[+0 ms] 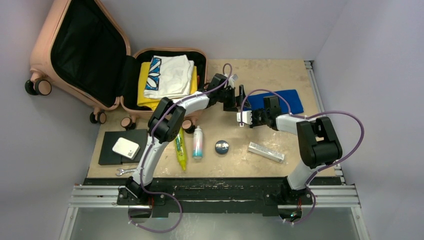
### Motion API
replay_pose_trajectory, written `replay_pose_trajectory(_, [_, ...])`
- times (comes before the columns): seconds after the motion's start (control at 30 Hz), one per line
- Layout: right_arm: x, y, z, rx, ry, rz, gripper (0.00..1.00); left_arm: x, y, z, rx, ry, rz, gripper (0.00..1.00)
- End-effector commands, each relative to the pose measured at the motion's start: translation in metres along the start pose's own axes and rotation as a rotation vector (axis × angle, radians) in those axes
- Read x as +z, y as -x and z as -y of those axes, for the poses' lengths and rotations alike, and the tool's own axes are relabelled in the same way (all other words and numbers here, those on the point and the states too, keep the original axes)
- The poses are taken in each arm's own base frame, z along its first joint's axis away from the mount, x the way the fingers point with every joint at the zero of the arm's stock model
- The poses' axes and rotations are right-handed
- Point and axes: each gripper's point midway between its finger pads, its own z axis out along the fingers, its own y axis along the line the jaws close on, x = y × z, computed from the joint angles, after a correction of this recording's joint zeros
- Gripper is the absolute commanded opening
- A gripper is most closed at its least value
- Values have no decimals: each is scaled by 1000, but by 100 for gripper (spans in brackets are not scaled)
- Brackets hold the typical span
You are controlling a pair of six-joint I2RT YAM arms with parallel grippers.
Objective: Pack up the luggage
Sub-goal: Pick up the clothes at the center of the board.
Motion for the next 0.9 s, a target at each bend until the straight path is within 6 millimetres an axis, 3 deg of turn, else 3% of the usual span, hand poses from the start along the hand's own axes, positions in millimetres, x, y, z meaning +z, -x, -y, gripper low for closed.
replay_pose_trajectory(0.0, [-4,19,11,3,-18,69,0,13,-5,-12,-39,11,-13,99])
replay_pose_trajectory(0.33, [-19,40,27,12,-87,139,0,30,-28,-35,-77,41,-55,99])
replay_pose_trajectory(0.6, [-21,36,37,30,-143,123,0,32,-43,-45,-63,54,-97,99])
replay_pose_trajectory(0.87, [-34,34,54,35,-227,113,0,20,-49,-49,-35,100,-110,99])
